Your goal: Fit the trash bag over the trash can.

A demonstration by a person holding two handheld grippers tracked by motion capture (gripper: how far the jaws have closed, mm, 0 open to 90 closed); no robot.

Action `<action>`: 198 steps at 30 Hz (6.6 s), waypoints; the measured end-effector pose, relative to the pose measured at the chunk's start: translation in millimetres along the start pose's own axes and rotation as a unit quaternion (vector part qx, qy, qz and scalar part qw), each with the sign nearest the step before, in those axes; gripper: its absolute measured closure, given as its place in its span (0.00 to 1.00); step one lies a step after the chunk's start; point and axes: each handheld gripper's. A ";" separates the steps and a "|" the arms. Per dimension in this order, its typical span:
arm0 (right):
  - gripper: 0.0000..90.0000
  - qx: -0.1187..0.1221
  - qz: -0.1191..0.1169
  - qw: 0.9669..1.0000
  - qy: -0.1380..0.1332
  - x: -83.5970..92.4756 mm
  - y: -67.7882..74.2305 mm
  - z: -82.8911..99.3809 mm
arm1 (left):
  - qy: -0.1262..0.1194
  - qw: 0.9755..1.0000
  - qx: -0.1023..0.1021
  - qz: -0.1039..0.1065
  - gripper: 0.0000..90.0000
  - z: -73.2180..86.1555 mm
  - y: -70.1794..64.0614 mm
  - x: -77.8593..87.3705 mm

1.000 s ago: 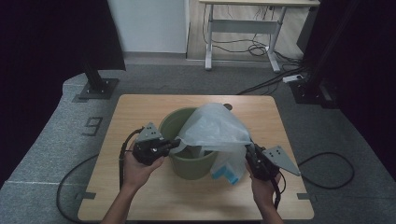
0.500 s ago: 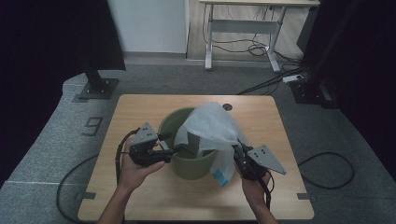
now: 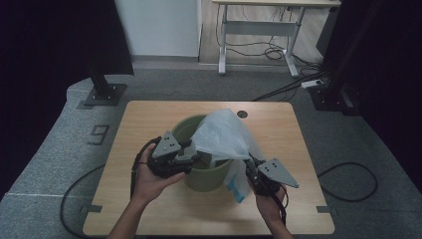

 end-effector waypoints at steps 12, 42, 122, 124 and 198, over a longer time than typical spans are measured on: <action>0.54 -0.002 0.004 1.000 -0.012 10.3 10.9 7.8 | 0.005 0.999 0.038 -0.002 0.99 7.0 16.3 3.5; 0.98 -0.025 0.039 0.998 0.035 -18.9 -3.8 39.6 | 0.012 0.998 0.054 0.022 0.98 17.0 20.1 1.0; 0.99 0.041 -0.072 0.996 -0.038 0.8 35.9 -10.4 | 0.039 0.991 0.052 0.121 0.26 -0.2 -7.0 -26.3; 0.99 0.045 -0.076 0.995 -0.035 -1.1 38.6 -10.1 | 0.042 0.990 0.049 0.124 0.30 0.4 -8.9 -29.0; 0.30 -0.047 -0.062 0.996 0.052 25.3 -28.1 50.7 | -0.020 0.991 0.127 0.024 1.00 38.8 62.4 30.1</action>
Point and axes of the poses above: each handheld gripper's, and its own axes: x roughly backward along the jaws, z roughly out of its underside, y roughly to its left, and after that the axes turned 4 degrees about -z, right-handed
